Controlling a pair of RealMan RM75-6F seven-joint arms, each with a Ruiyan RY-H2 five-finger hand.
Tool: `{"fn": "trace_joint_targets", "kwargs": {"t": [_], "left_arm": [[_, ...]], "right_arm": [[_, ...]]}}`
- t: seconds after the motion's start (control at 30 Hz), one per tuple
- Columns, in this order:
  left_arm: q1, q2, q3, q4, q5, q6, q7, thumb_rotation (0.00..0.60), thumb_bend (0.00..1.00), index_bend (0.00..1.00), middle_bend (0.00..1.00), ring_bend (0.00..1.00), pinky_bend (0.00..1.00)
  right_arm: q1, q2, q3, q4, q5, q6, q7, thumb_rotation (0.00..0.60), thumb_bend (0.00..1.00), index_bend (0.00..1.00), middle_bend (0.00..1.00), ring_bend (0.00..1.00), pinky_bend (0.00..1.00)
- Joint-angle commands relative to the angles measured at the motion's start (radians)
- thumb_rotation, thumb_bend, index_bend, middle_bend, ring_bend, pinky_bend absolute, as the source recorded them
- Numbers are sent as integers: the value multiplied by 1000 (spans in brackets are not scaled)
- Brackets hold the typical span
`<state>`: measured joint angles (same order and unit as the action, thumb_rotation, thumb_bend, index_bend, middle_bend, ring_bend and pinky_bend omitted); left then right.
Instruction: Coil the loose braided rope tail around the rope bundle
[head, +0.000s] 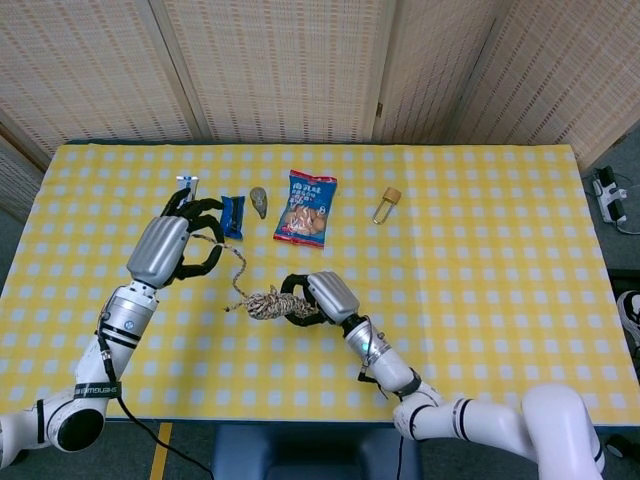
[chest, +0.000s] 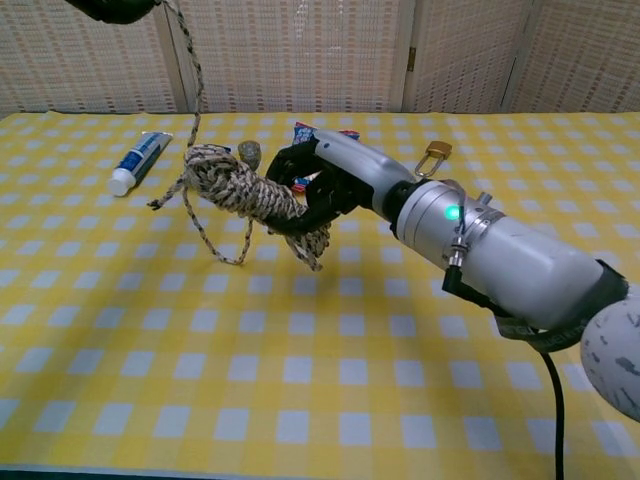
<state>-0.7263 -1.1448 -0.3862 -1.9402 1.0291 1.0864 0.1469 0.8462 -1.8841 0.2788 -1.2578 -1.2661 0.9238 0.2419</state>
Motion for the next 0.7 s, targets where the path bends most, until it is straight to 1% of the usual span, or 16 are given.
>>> {"fn": "trace_joint_targets", "kwargs": {"t": [0.03,0.2,0.33,0.47,0.57,0.7], "left_arm": [[-24,-15,-7,-31,9,1,16,600,557,607,279,244,31],[-52,-35,-1,-85,23,-2,38,600,558,603,279,239,22],[-48,-18,19,-136,62,-21,14,600,557,605,279,235,22],[-30,-1,52,-166,132,-15,6,600,558,604,278,229,20],[-6,13,79,-178,182,-1,-11,600,558,603,279,226,19],[39,36,118,-169,234,20,-63,600,558,605,279,225,16]], "right_arm": [[29,-36,26,-6,65,-44,-66,600,543,843,690,760,614],[54,-88,94,-9,183,-65,-112,600,548,848,692,766,619],[53,-116,148,-5,243,-61,-76,600,557,851,692,765,619],[43,-146,187,16,251,-29,-14,600,559,851,692,765,619],[26,-164,210,36,229,21,45,600,559,851,692,765,619],[-3,-157,242,42,204,63,137,600,559,853,693,768,622]]}}
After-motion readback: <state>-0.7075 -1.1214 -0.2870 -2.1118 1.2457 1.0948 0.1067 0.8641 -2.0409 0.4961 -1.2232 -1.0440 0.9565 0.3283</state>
